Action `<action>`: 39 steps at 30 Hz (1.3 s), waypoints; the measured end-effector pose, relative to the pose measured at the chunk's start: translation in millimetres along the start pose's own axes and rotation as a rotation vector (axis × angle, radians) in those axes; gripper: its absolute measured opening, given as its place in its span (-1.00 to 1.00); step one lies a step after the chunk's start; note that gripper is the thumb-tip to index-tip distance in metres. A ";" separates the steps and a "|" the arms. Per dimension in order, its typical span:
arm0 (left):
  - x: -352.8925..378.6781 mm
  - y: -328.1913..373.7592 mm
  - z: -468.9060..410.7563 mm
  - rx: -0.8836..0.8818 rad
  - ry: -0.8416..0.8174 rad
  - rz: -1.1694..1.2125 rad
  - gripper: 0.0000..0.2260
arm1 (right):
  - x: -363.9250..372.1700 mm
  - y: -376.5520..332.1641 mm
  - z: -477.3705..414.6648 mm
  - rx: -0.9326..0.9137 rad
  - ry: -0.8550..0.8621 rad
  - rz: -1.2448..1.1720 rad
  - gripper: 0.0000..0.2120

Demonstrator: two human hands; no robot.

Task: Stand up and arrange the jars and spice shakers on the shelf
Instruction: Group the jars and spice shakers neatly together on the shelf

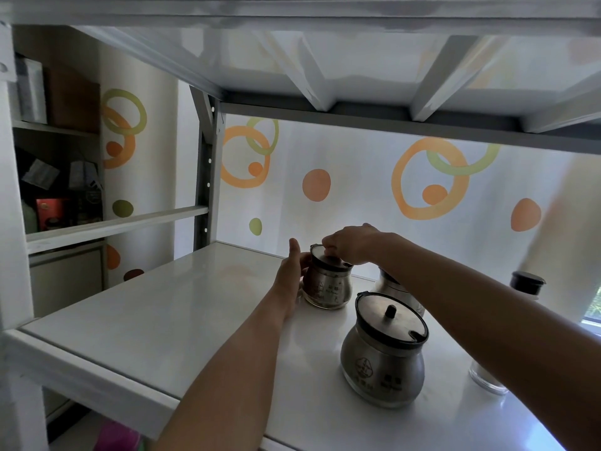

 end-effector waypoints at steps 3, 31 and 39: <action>1.6 0.2 1.4 -0.006 -0.016 -0.012 -0.44 | -0.3 1.8 3.0 0.010 0.005 -0.012 -0.81; 134.9 76.0 18.0 0.103 -0.170 -0.888 -0.27 | 24.5 101.8 94.2 0.164 0.076 -0.243 -0.74; 138.8 43.5 12.4 -0.132 -0.111 -0.803 -0.31 | 25.5 93.0 92.4 0.124 0.117 -0.114 -0.83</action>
Point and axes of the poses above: each hand's wrist, its own z-axis away from the middle knuckle, its own x-axis out of the palm, y = z × x, the point moved 9 cm from there along -z, towards the middle knuckle, and after that the axes turned 3 degrees about -x, right-handed, at the moved point
